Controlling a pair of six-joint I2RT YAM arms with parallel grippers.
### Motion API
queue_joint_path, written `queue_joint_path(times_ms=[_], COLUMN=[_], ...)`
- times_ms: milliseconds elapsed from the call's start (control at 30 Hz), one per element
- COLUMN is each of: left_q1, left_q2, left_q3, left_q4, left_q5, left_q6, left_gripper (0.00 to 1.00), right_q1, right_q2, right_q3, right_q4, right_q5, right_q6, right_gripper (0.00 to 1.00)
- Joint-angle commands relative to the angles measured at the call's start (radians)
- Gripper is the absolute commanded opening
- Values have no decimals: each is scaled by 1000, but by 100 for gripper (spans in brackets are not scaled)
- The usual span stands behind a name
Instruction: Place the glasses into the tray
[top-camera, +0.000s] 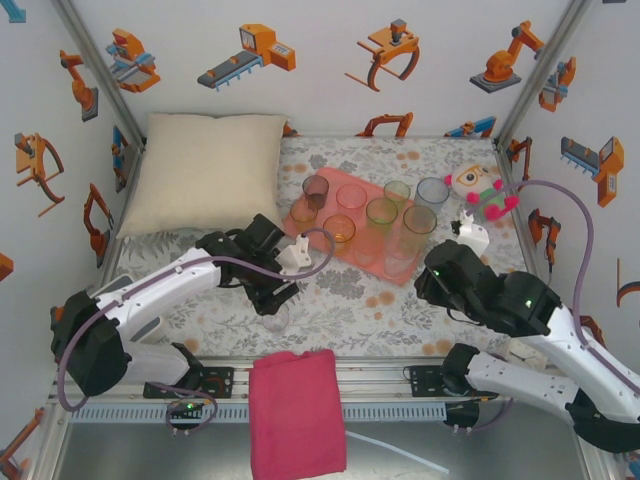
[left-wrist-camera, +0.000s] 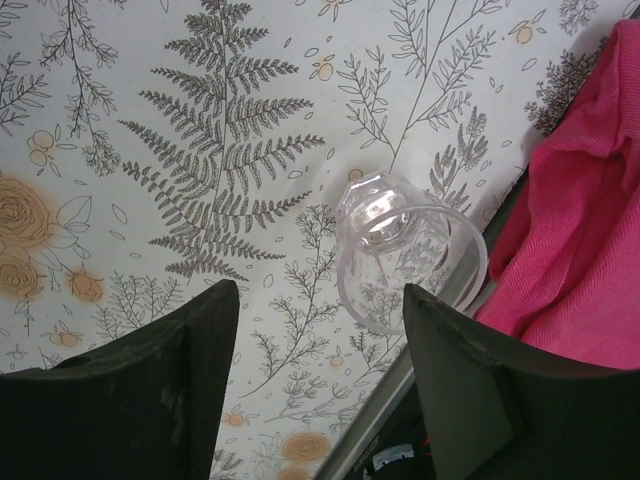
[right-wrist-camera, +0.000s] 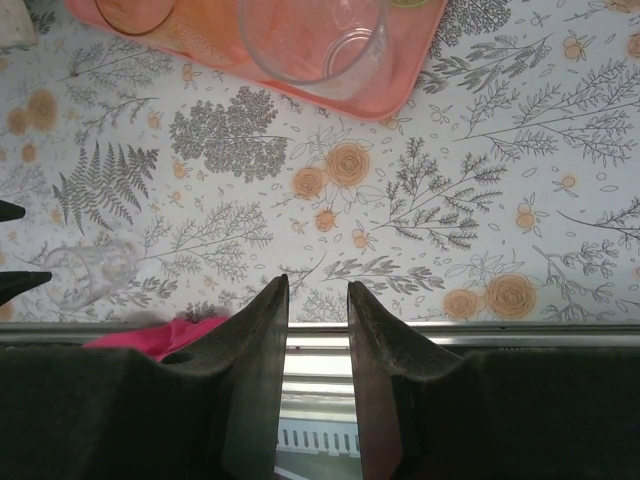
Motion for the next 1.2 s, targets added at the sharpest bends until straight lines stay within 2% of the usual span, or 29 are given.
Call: queue_joint_path(times_ms=[0,100,467,667,767,933,1000,1167], left_q1=[-11,-20,-57,-64,-67,-73,-74,-77], left_q2=[21,38,72,81,81,80,77,74], left_q3=[-18,-14,-30,-35,-35,-29,-25,-12], left_q4=[20,20,38,40,41,39,36,27], left_q5=[-18,-25,-56,-71,-73,-75,-77,-86], left_q6=[29,34,30,24,23,18,17,15], left_gripper=[61,52,50,43,35,28,21,15], right_q1=[3,3,3,3,3,3,3,3], right_q2=[-12,-25,-95,-105,-106,-112,-115,-122], right_q3=[-17,-30,-76,-86,-87,-90,-93,-98], right_q4=[-18,-18,-21,-23,-24,-27,-28,-32], right_q5=[42,50,66,72,73,77,75,76], right_q6=[23,27,57,60,60,63,62,70], right_gripper=[32,32,32,32,32,32,32,32])
